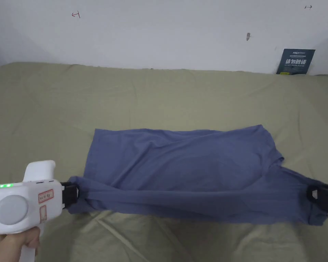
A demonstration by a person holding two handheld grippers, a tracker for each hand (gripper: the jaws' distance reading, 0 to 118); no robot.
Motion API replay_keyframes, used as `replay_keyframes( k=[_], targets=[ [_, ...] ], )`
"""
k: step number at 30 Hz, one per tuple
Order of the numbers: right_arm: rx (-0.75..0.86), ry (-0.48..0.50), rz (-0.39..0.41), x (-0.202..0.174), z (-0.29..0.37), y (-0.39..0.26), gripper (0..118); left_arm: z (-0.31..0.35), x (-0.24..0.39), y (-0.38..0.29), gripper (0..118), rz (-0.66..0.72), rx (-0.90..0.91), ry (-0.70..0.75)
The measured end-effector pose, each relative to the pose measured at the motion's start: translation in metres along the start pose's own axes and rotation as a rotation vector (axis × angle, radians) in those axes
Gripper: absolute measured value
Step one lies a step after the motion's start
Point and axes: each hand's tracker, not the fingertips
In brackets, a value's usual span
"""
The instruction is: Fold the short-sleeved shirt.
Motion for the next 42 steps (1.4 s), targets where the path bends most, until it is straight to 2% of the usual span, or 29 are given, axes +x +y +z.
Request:
replay_keyframes(
  k=[9,14,17,18,19,20,21,22,23,26,30,31,32,33,34,35,42],
  targets=[
    [-0.021,-0.035,0.034,-0.006,-0.071,0.052,4,-0.057,0.002,0.046,7,0.005,0.005,0.03],
    [-0.088,-0.063,0.045,-0.004,-0.113,0.064,4,-0.088,0.007,0.057,7,0.011,-0.025,0.049],
    [-0.103,-0.071,0.016,0.001,-0.132,0.063,4,-0.1,0.008,0.056,9,0.016,-0.051,0.048],
    [-0.105,-0.069,-0.006,0.002,-0.135,0.063,10,-0.104,0.008,0.054,23,0.031,-0.055,0.044],
    [-0.114,-0.074,-0.026,0.002,-0.139,0.062,47,-0.109,0.007,0.053,74,0.044,-0.062,0.036],
    [-0.124,-0.095,-0.029,0.002,-0.141,0.06,84,-0.112,0.008,0.051,112,0.048,-0.066,0.047],
    [-0.136,-0.099,-0.027,0.003,-0.141,0.058,108,-0.116,0.007,0.049,118,0.048,-0.089,0.073],
    [-0.139,-0.105,-0.025,0.005,-0.139,0.055,114,-0.115,0.0,0.046,114,0.049,-0.086,0.075],
    [-0.128,-0.119,-0.025,0.006,-0.135,0.052,114,-0.111,-0.003,0.046,115,0.072,-0.044,0.08],
    [-0.103,-0.144,0.007,0.012,-0.115,0.042,114,-0.096,-0.011,0.039,114,0.07,-0.072,0.08],
    [-0.088,-0.129,-0.03,0.024,-0.076,0.013,114,-0.063,-0.019,0.015,114,0.065,-0.078,0.084],
    [-0.088,-0.112,-0.028,0.025,-0.066,0.003,112,-0.055,-0.02,0.008,109,0.058,-0.086,0.088],
    [-0.089,-0.097,-0.022,0.025,-0.059,-0.007,97,-0.049,-0.022,0.001,98,0.058,-0.084,0.083],
    [-0.084,-0.113,-0.011,0.022,-0.052,-0.018,64,-0.043,-0.022,-0.005,70,0.051,-0.09,0.083],
    [-0.081,-0.155,0.011,0.02,-0.048,-0.03,1,-0.046,-0.028,-0.012,9,0.047,-0.101,0.082],
    [-0.07,-0.159,0.013,0.017,-0.042,-0.041,0,-0.044,-0.028,-0.018,0,0.064,-0.086,0.066],
    [-0.09,-0.128,0.043,0.006,-0.03,-0.065,0,-0.042,-0.02,-0.01,0,0.074,-0.092,0.027]
  ],
)
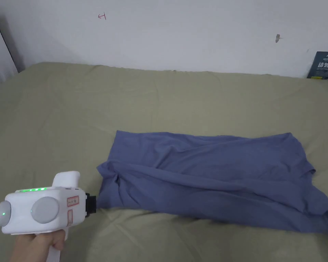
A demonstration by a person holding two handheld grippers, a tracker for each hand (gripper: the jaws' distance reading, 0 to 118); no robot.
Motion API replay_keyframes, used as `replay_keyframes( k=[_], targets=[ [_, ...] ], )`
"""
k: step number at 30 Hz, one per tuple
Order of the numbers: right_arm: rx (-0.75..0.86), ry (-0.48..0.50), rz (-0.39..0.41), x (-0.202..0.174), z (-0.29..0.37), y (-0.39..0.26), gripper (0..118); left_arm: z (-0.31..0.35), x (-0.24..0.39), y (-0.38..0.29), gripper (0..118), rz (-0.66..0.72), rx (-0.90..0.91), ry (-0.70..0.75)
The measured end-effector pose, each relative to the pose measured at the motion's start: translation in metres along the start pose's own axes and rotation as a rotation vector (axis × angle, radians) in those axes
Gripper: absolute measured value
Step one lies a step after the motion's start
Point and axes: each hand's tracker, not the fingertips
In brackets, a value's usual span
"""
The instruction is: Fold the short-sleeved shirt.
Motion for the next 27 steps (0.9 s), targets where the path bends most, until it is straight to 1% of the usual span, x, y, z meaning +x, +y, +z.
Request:
replay_keyframes(
  k=[1,2,3,4,5,6,7,9,10,11,12,13,14,15,16,17,18,19,20,21,22,23,24,25,26,27],
  targets=[
    [0.002,-0.003,-0.006,0.002,0.0,0.003,0,-0.003,0.004,0.006,11,0.001,0.003,0.001],
    [0.002,-0.002,-0.009,0.002,-0.001,0.005,0,-0.007,0.008,0.011,48,0.008,0.001,0.005],
    [0.0,0.0,-0.011,0.001,-0.003,0.007,0,-0.013,0.011,0.016,98,0.001,-0.011,0.026],
    [-0.002,0.003,-0.014,0.0,-0.004,0.009,0,-0.024,0.012,0.019,117,0.01,-0.043,0.053],
    [-0.004,0.007,-0.014,0.002,-0.005,0.011,0,-0.025,0.01,0.016,113,0.07,-0.003,0.033],
    [-0.005,0.007,-0.009,0.001,-0.006,0.013,0,-0.03,0.011,0.026,114,0.032,-0.014,0.032],
    [-0.005,0.007,-0.004,-0.001,-0.008,0.014,0,-0.037,0.011,0.029,114,0.038,-0.07,0.037],
    [-0.014,0.014,0.002,0.001,-0.013,0.017,0,-0.055,0.02,0.025,112,0.039,-0.114,0.034],
    [-0.015,0.012,0.0,0.001,-0.015,0.017,0,-0.062,0.022,0.024,107,0.02,-0.136,0.059],
    [-0.021,0.011,-0.001,0.001,-0.017,0.018,0,-0.066,0.023,0.022,97,0.008,-0.151,0.093],
    [-0.026,0.014,-0.001,0.001,-0.02,0.018,0,-0.071,0.025,0.02,75,0.001,-0.161,0.097],
    [-0.03,0.013,-0.002,0.004,-0.022,0.019,0,-0.072,0.025,0.018,39,0.004,-0.161,0.097],
    [-0.033,0.012,-0.002,0.005,-0.024,0.019,0,-0.071,0.026,0.017,15,0.004,-0.169,0.095],
    [-0.037,0.014,-0.002,0.005,-0.025,0.019,0,-0.066,0.027,0.015,5,-0.018,-0.161,0.104],
    [-0.039,0.013,-0.001,0.006,-0.027,0.02,0,-0.061,0.028,0.018,5,-0.027,-0.132,-0.004],
    [-0.04,0.01,0.0,0.012,-0.034,0.02,0,-0.059,0.031,0.018,5,-0.018,-0.157,0.054],
    [-0.042,0.007,0.0,0.015,-0.037,0.023,0,-0.057,0.034,0.017,5,-0.054,-0.153,0.099],
    [-0.044,0.004,-0.005,0.017,-0.039,0.025,0,-0.058,0.036,0.017,5,-0.073,-0.141,0.075],
    [-0.045,0.01,-0.019,0.019,-0.041,0.028,1,-0.052,0.044,0.017,5,-0.063,-0.152,0.078],
    [-0.045,0.022,-0.045,0.021,-0.044,0.031,4,-0.049,0.047,0.016,5,-0.059,-0.154,0.078],
    [-0.051,0.013,-0.055,0.023,-0.048,0.036,40,-0.047,0.049,0.014,5,-0.052,-0.152,0.076],
    [-0.079,0.03,-0.079,0.026,-0.055,0.04,85,-0.045,0.051,0.013,5,-0.047,-0.145,0.075],
    [-0.117,0.049,-0.098,0.029,-0.065,0.042,117,-0.05,0.042,0.019,5,-0.042,-0.145,0.073],
    [-0.082,0.015,-0.091,0.03,-0.067,0.05,118,-0.05,0.042,0.02,5,-0.038,-0.146,0.071],
    [-0.113,0.03,-0.084,0.03,-0.073,0.053,118,-0.05,0.042,0.02,5,-0.035,-0.145,0.069],
    [-0.178,0.008,-0.059,0.03,-0.082,0.059,118,-0.05,0.043,0.021,5,-0.031,-0.138,0.069]
  ],
)
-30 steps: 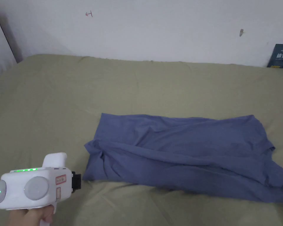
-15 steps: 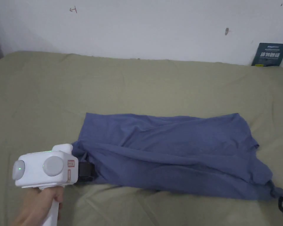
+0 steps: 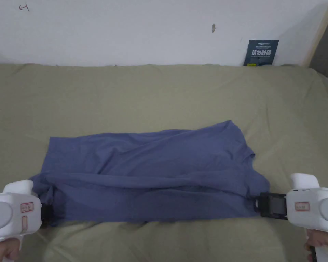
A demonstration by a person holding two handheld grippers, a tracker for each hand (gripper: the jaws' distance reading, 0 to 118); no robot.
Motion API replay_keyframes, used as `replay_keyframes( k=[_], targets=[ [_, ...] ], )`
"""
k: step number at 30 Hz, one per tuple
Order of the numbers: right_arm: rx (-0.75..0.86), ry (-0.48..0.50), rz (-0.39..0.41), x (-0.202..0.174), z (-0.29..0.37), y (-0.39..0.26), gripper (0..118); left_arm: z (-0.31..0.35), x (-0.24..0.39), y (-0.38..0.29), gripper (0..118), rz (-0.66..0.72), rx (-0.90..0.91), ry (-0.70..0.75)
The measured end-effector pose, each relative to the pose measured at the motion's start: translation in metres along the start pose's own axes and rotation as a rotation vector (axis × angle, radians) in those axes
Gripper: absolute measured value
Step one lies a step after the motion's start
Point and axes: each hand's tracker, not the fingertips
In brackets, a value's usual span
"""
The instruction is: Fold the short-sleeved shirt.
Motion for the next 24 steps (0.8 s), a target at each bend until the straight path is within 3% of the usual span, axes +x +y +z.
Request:
replay_keyframes(
  k=[3,4,6,7,8,9,13,20,24],
  targets=[
    [-0.039,-0.014,0.049,-0.002,-0.026,0.0,118,-0.003,-0.002,0.003,5,0.006,0.002,-0.005],
    [-0.054,-0.016,0.061,-0.003,-0.03,0.001,110,-0.004,-0.001,0.005,5,0.019,0.01,-0.024],
    [-0.014,-0.054,0.096,-0.006,-0.028,0.001,58,-0.008,-0.003,0.005,5,0.013,0.007,-0.02],
    [0.024,-0.061,0.107,-0.008,-0.023,-0.001,39,-0.007,-0.003,0.005,5,0.009,0.008,-0.023],
    [0.027,-0.018,0.099,-0.008,-0.019,-0.002,15,-0.007,-0.003,0.006,5,0.006,0.009,-0.022],
    [0.017,0.039,0.078,-0.01,-0.016,-0.002,10,-0.007,-0.003,0.004,5,0.0,0.01,-0.024],
    [0.055,-0.008,0.11,-0.018,0.007,-0.011,10,-0.002,-0.007,0.003,5,-0.01,0.011,-0.029],
    [0.067,0.064,-0.002,-0.004,0.049,-0.036,10,0.021,-0.019,-0.006,5,-0.043,0.017,-0.013],
    [0.058,0.074,-0.008,-0.006,0.08,-0.069,10,0.045,-0.043,-0.027,5,-0.026,0.016,-0.02]
  ],
)
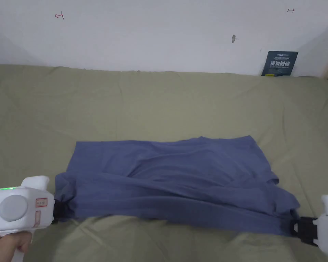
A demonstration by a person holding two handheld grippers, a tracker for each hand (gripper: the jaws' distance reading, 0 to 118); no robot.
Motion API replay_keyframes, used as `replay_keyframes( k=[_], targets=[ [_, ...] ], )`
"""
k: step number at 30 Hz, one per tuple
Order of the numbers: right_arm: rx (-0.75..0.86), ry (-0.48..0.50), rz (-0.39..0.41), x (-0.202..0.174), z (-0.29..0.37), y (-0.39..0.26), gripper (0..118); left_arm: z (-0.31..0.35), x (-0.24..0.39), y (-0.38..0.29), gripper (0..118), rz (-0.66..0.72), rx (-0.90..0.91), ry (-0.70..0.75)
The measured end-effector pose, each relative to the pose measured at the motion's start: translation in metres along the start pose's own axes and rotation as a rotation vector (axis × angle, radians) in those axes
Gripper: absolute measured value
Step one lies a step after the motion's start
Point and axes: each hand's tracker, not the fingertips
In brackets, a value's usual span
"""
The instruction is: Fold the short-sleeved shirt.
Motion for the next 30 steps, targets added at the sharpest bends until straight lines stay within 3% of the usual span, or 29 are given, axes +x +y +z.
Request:
replay_keyframes(
  k=[11,26,27,28,29,30],
  targets=[
    [0.012,0.035,-0.074,-0.004,0.056,-0.063,10,0.033,-0.022,-0.05,5,0.002,-0.016,-0.033],
    [-0.025,0.029,-0.072,0.006,0.043,-0.09,10,0.039,-0.04,-0.088,5,0.03,-0.06,-0.051],
    [-0.014,-0.015,-0.056,0.004,0.045,-0.089,14,0.04,-0.042,-0.089,6,0.041,-0.039,-0.078],
    [-0.002,-0.038,-0.028,0.003,0.046,-0.089,50,0.041,-0.043,-0.089,23,0.046,-0.028,-0.07],
    [0.0,-0.036,0.0,0.004,0.046,-0.088,89,0.042,-0.043,-0.089,66,0.046,-0.032,-0.024],
    [0.009,-0.041,-0.011,0.004,0.049,-0.088,115,0.041,-0.044,-0.09,112,0.028,-0.047,-0.011]
  ],
)
